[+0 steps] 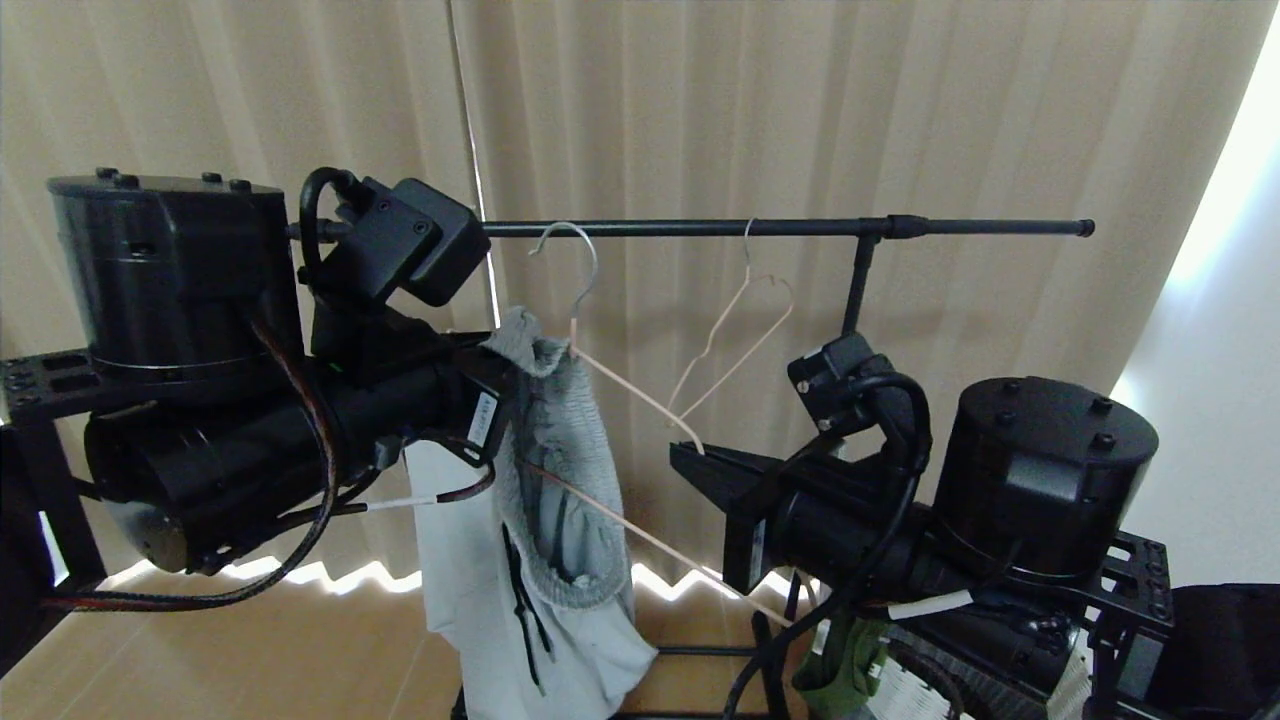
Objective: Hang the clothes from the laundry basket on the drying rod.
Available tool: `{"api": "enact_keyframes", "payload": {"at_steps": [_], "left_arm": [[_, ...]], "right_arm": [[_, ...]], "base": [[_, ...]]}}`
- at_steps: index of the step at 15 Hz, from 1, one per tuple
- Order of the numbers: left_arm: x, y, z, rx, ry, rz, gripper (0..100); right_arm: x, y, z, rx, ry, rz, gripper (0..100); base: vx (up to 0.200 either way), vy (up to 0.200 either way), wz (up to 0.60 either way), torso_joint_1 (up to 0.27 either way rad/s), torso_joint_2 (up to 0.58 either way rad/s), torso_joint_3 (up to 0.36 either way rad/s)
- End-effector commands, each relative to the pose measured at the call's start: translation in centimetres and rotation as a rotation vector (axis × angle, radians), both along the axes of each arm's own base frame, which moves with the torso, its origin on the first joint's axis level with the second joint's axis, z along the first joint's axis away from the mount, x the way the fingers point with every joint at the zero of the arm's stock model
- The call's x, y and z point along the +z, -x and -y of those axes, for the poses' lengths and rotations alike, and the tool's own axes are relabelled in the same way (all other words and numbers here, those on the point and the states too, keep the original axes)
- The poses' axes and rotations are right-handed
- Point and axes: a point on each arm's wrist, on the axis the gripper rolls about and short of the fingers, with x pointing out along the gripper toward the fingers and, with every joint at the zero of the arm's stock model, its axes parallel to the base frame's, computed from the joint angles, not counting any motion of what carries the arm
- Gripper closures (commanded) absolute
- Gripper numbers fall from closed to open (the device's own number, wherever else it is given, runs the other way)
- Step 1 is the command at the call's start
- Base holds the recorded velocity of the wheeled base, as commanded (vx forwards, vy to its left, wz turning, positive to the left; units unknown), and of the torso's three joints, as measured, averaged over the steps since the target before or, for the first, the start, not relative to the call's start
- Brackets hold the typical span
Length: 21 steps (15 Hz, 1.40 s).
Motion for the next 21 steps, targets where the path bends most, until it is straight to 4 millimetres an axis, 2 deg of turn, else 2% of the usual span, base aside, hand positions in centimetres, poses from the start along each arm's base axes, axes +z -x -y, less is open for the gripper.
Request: {"api": "enact_keyframes", "payload": {"at_steps": [1, 3, 9, 14, 15, 19, 21], "left_arm": [[-0.6, 0.4, -0.2, -0.001, -0.01, -0.015, 100], [-1.0, 0.6, -0.3, -0.011, -0.015, -0.027, 100], [-0.5, 2.0, -0.7, -0.075, 0.007, -0.019, 100], [-0.8, 2.2, -0.7, -0.08, 0.002, -0.025, 100], [-0.8, 2.2, -0.7, -0.08, 0.001, -0.024, 0], [-0.7, 2.3, -0.7, -0.087, 0.003, -0.021, 0], [-0.7, 3.0, -1.2, -0.145, 0.017, -0.027, 0]], "right_arm": [[0.6, 0.3, 0.3, 0.003, -0.023, 0.021, 100], [0.9, 0.5, 0.6, 0.005, -0.033, 0.035, 100], [1.6, 0.7, 0.6, 0.016, -0.043, 0.11, 100], [1.7, 0.8, 0.7, 0.02, -0.046, 0.149, 100], [1.8, 0.8, 0.7, 0.02, -0.049, 0.152, 100], [2.0, 0.9, 0.7, 0.017, -0.066, 0.173, 100], [1.9, 1.1, 1.0, 0.016, -0.072, 0.211, 100]], "base": [[0.0, 0.0, 0.0, 0.0, 0.0, 0.0], [0.0, 0.0, 0.0, 0.0, 0.0, 0.0], [0.0, 0.0, 0.0, 0.0, 0.0, 0.0], [0.0, 0.0, 0.0, 0.0, 0.0, 0.0], [0.0, 0.0, 0.0, 0.0, 0.0, 0.0], [0.0, 0.0, 0.0, 0.0, 0.0, 0.0], [0.0, 0.0, 0.0, 0.0, 0.0, 0.0]]}}
